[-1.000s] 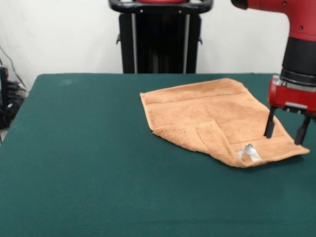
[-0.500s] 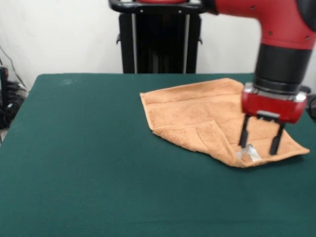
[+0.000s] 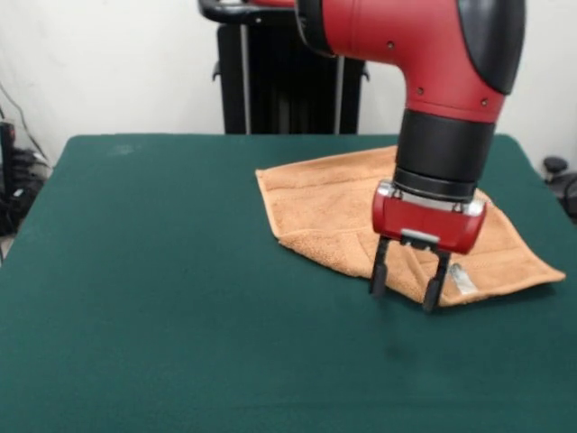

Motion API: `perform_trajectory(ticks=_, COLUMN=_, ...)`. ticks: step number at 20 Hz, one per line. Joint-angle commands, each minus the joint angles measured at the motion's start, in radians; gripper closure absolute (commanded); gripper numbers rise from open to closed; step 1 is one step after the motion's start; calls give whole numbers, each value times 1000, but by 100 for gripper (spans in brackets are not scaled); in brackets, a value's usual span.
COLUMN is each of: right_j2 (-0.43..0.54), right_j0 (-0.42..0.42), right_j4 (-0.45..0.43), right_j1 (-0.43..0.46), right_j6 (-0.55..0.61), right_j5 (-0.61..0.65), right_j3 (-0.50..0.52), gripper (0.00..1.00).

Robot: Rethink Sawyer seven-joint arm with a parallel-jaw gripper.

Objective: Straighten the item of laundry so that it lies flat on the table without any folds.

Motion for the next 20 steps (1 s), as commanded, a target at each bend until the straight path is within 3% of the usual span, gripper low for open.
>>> perform_trajectory(ticks=1, right_j2=116, right_j0=58, right_j4=-36, right_j1=61, right_j6=189, right_j5=-29, right_j3=82, gripper=0)
perform_trajectory(ticks=8, right_j2=93, right_j0=82, right_j4=-24, right_j1=12, right_j6=196, right_j5=23, right_j3=119, gripper=0)
perform_trajectory(ticks=14, right_j2=129, right_j0=38, right_j4=-56, right_j1=-26, right_j6=158, right_j5=22, right_j3=162, gripper=0)
perform_trajectory(ticks=18, right_j2=161, right_j0=-25, right_j4=-114, right_j1=-19, right_j6=87, right_j5=28, right_j3=153, gripper=0)
perform_trajectory(ticks=20, right_j2=163, right_j0=-56, right_j4=-193, right_j1=-9, right_j6=-1, right_j5=51, right_j3=119, gripper=0)
